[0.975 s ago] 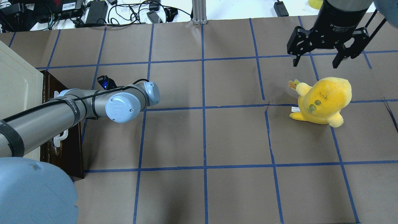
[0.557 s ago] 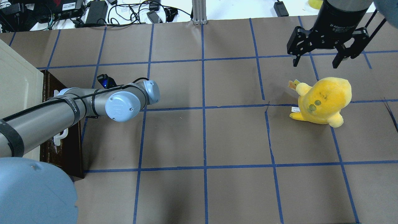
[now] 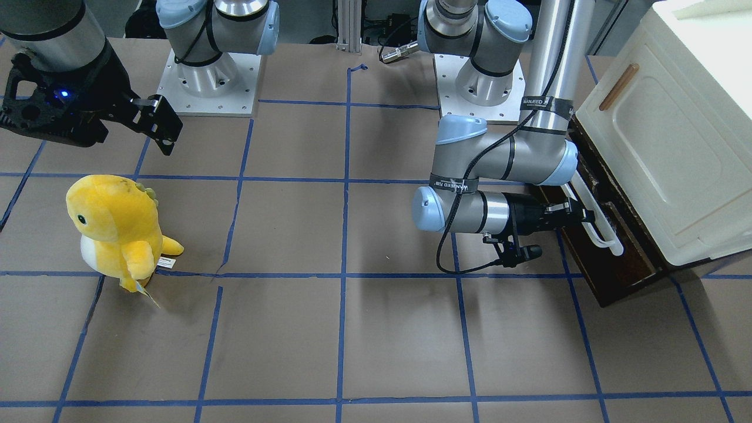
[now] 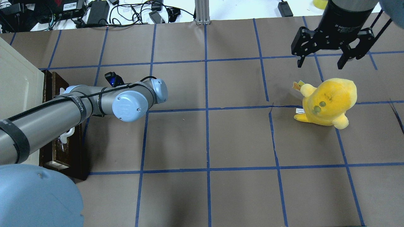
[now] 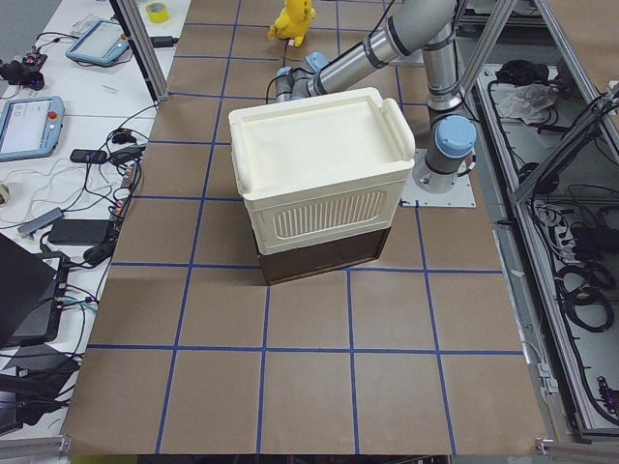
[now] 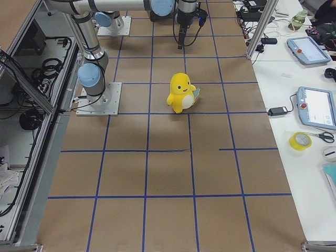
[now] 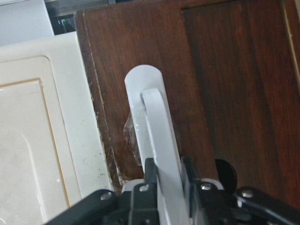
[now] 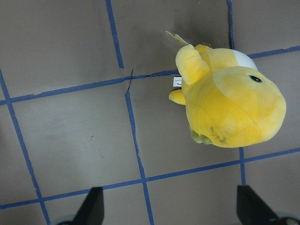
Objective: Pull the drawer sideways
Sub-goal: 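Pull the handle with the left gripper, sliding the drawer out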
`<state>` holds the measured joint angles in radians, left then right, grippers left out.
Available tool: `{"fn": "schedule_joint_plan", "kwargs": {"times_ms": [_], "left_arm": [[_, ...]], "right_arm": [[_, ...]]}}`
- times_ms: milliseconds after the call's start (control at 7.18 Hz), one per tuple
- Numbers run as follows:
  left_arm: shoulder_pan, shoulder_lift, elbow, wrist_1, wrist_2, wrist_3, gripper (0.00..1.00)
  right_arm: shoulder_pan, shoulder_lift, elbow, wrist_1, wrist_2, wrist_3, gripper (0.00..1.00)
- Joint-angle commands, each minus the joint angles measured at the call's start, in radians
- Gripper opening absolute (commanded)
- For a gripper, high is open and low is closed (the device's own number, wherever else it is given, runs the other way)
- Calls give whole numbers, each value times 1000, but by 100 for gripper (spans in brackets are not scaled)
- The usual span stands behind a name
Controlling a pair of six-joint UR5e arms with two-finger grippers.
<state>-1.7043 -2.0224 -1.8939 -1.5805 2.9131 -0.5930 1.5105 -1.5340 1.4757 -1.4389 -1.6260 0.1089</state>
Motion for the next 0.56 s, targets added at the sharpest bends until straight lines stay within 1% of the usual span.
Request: {"fn": "schedule_joint_plan", "kwargs": {"times_ms": [0, 418], "left_arm": [[-46, -2, 1, 2, -5, 9, 17], [-87, -2, 4, 4, -5, 10, 17]], "right_arm": [[-1, 0, 0, 0, 0, 0, 100], [0, 0, 0, 0, 0, 0, 100]]}}
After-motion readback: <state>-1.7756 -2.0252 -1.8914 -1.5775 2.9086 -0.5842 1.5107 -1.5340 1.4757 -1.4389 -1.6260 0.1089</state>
